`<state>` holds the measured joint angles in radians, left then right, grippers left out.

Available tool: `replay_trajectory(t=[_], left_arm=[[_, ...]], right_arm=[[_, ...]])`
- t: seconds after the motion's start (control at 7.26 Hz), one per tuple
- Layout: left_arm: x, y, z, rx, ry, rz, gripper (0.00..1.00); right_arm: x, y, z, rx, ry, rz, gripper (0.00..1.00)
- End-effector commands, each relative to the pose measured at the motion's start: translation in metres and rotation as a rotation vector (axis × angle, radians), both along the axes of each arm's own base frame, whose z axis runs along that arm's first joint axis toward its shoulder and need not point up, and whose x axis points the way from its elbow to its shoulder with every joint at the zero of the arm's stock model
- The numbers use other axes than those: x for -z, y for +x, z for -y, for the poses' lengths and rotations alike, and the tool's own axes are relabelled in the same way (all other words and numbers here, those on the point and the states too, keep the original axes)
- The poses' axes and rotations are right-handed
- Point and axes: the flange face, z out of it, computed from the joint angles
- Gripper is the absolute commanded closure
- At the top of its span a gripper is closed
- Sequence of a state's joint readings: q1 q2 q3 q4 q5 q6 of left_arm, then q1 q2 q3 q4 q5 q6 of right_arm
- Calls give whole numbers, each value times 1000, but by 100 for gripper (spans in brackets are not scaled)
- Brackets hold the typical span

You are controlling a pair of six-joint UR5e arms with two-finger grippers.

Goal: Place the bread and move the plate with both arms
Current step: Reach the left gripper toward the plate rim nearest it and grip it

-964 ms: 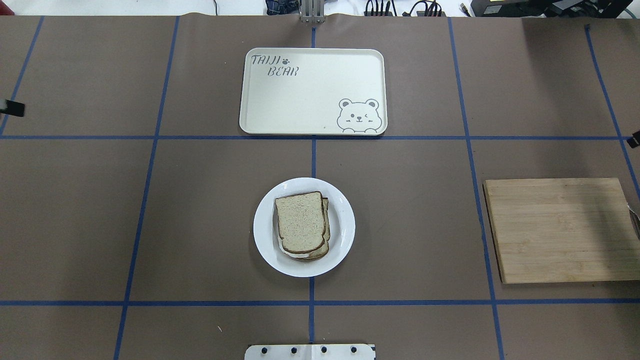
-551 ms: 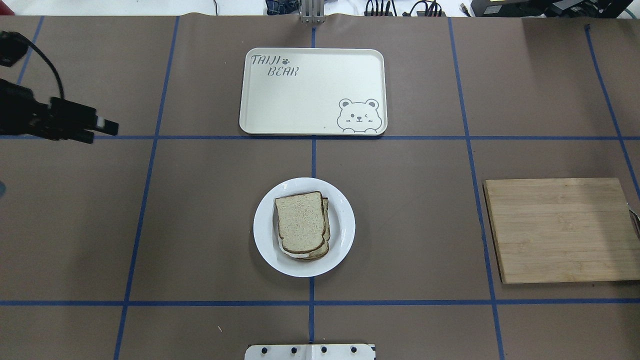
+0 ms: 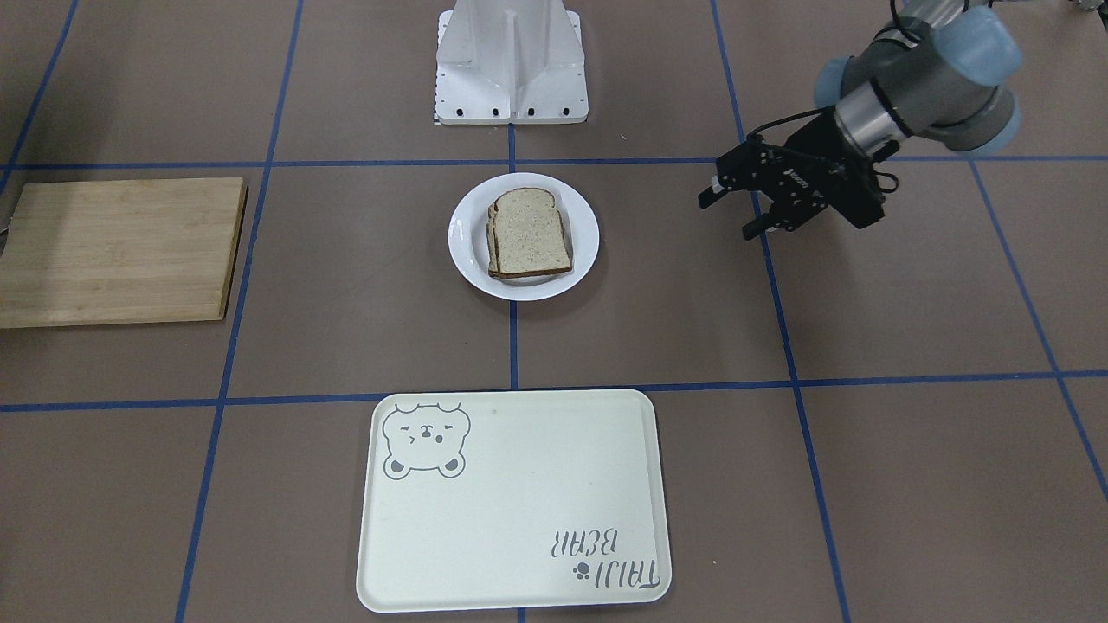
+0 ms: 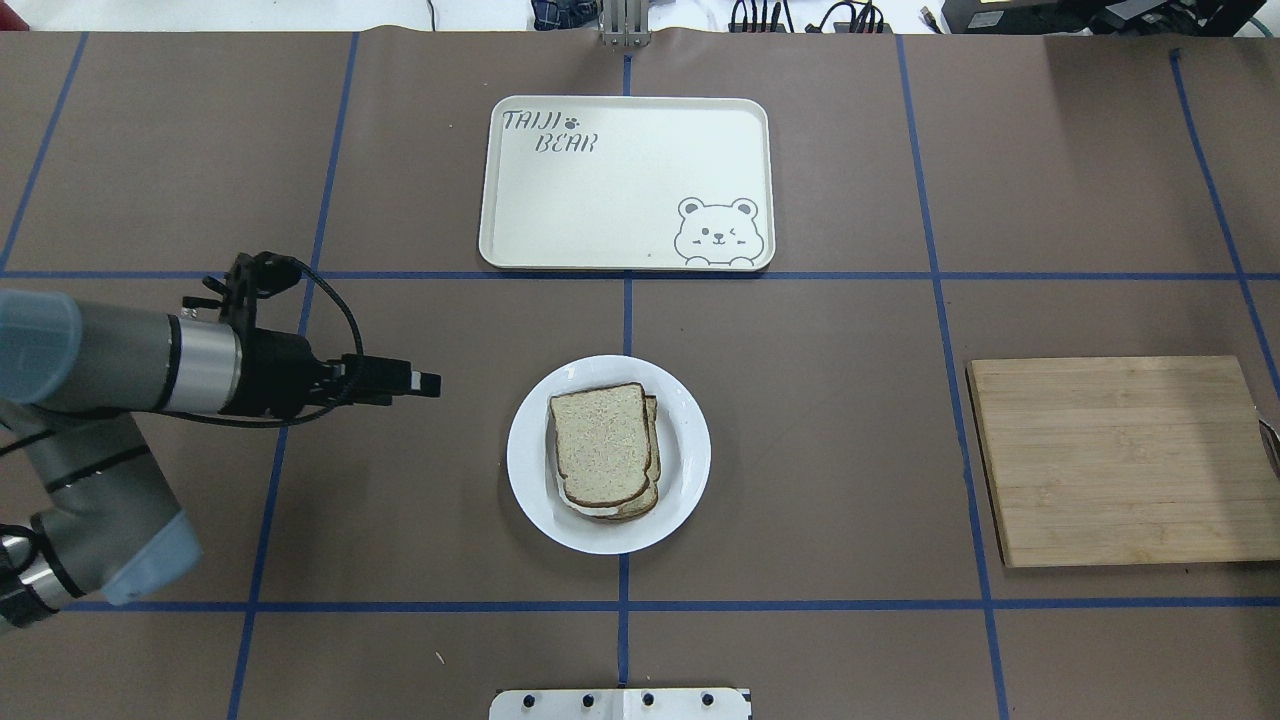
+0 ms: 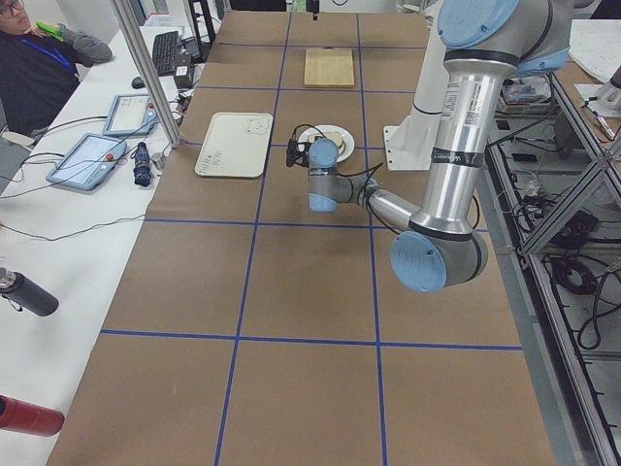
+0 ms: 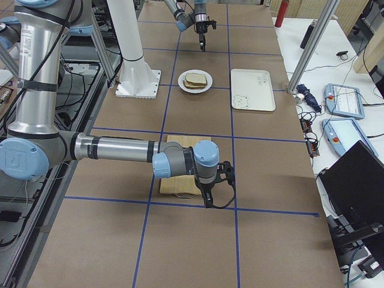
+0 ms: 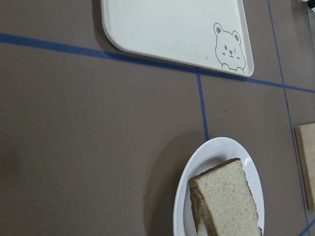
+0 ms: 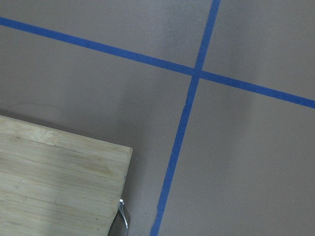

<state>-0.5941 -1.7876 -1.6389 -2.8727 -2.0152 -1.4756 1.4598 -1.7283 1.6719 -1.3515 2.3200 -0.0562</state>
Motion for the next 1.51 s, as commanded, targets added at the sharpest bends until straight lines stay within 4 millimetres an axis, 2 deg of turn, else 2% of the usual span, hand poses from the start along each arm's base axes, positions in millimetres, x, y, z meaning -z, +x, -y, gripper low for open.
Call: replay_trajectory(t=[0.0,0.14,0.28,0.41,0.83,1.38], left_arm=[[6,52,-25,26,-107,-113,28],[-2,64,-32,31,-116,-100,54],[-7,71,-30,32,-122,-87,58],[-15,76,-28,31,-127,-73,58],[-16,80,-34,21,-130,-68,58],[-15,104,-62,32,-135,-72,58]], right_arm=[[0,1,0,-3,-1,1,0],[0,0,0,-1,-1,1,0],[0,1,0,-4,-2,1,0],[0,1,0,-4,-3,-1,0],[0,0,0,-4,-5,-1,0],[-3,0,2,-4,-9,-3,0]])
